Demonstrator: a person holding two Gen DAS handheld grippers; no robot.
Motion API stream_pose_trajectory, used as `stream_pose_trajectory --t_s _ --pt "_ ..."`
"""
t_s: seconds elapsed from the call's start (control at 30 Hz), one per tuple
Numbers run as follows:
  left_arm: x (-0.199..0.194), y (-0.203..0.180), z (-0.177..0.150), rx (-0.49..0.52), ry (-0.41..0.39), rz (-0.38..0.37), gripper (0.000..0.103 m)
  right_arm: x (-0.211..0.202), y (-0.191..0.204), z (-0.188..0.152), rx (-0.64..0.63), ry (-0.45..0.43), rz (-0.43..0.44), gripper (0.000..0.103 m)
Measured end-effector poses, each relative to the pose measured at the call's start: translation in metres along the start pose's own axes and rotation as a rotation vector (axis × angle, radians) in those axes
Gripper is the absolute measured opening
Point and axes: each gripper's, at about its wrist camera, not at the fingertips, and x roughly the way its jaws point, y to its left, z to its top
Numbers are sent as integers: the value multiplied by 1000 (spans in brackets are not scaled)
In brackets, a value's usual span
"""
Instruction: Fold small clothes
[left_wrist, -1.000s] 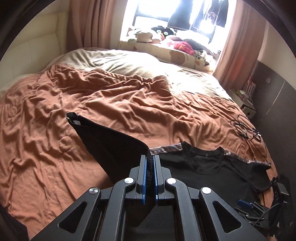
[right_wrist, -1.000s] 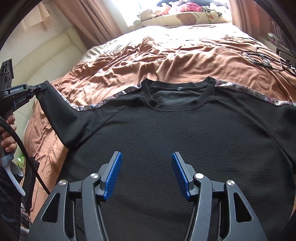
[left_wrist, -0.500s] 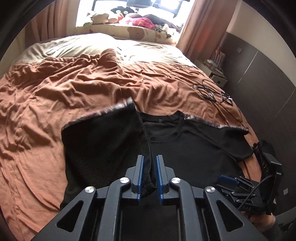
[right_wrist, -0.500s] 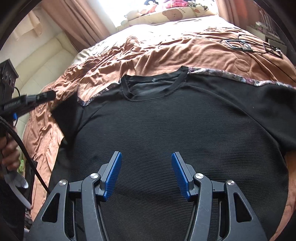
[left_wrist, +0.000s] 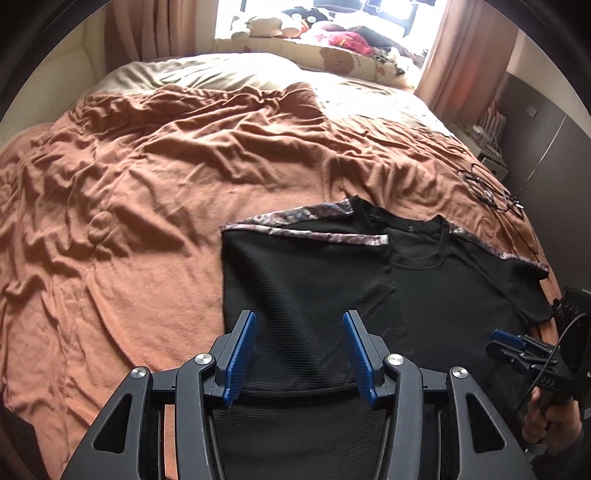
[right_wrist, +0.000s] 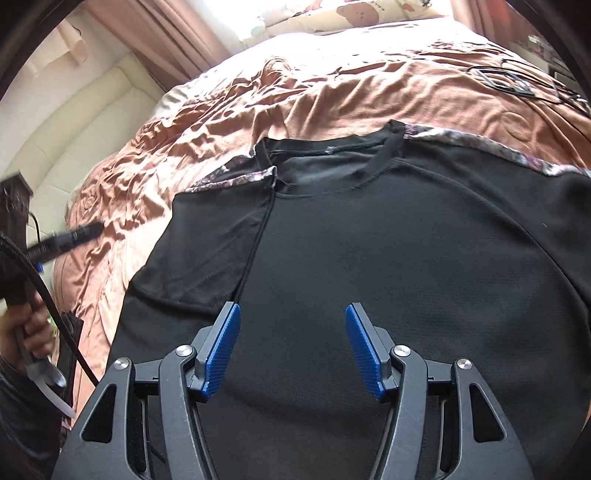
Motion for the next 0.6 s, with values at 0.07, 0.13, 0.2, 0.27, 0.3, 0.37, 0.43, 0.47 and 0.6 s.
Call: stream_pose_trajectory --t_s 0.07,0.13,0.2,0.27,0.3,0.37,0.43,0.47,0.6 --pt "8 13 -6 -19 16 11 51 11 2 6 -5 7 11 58" --pt "16 26 -11 -34 28 16 51 22 5 11 -10 13 12 58" --pt "24 38 -17 -45 40 21 51 34 7 17 -13 13 21 58" --pt "31 47 -24 -60 52 23 51 49 10 24 -6 18 26 57" --pt "35 52 -27 -67 56 22 51 56 12 27 -4 24 29 58" --pt "40 61 -32 -80 64 22 51 70 14 34 -1 30 40 57" --pt "47 69 -37 -82 79 22 49 82 17 40 0 36 46 57" --pt "50 72 -38 -76 91 25 44 90 18 44 2 40 57 57" --pt "57 83 -44 -80 104 20 39 121 23 53 4 67 62 53"
